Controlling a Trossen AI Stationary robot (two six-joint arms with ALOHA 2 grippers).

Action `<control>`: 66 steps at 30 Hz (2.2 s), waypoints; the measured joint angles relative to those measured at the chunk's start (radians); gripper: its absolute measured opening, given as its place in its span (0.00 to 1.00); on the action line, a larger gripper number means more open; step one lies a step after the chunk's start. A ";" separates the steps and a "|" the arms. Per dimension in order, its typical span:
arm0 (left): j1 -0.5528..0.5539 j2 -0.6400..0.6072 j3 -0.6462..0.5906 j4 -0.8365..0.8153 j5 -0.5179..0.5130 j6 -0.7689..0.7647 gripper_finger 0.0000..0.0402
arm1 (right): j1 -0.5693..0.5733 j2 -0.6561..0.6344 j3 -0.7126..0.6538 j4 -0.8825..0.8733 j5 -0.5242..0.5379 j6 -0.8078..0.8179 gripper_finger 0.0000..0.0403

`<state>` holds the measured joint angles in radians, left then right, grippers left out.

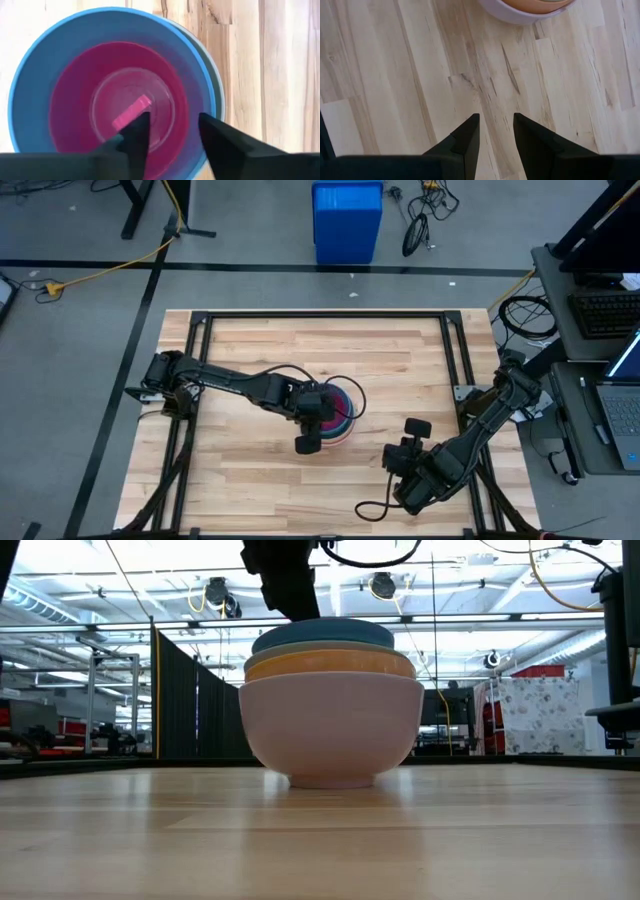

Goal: Nest bowls inside each other

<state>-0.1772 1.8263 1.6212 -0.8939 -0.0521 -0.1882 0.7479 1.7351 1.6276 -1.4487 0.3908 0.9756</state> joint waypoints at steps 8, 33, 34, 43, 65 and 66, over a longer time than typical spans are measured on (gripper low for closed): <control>-0.004 -0.012 0.132 -0.102 0.020 -0.075 0.58 | -0.001 0.000 0.000 0.010 0.065 -0.037 0.26; 0.213 -0.742 -0.409 0.327 -0.049 0.144 0.00 | -0.293 -0.278 -0.052 0.227 0.289 -0.725 0.00; 0.227 -0.772 -0.455 0.350 -0.053 0.144 0.00 | -0.291 -0.304 -0.084 0.237 0.289 -0.720 0.00; 0.280 -1.052 -0.852 0.602 0.028 0.113 0.00 | -0.273 -0.631 -0.593 0.687 0.245 -0.760 0.00; 0.279 -1.366 -1.519 0.995 0.133 -0.137 0.00 | -0.278 -0.992 -1.308 1.581 0.152 -0.969 0.00; 0.277 -1.372 -1.530 1.001 0.133 -0.133 0.00 | -0.278 -0.991 -1.326 1.601 0.152 -0.969 0.00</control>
<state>0.0998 0.4540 0.0912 0.1071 0.0807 -0.3209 0.4702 0.7437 0.3019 0.1520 0.5426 0.0071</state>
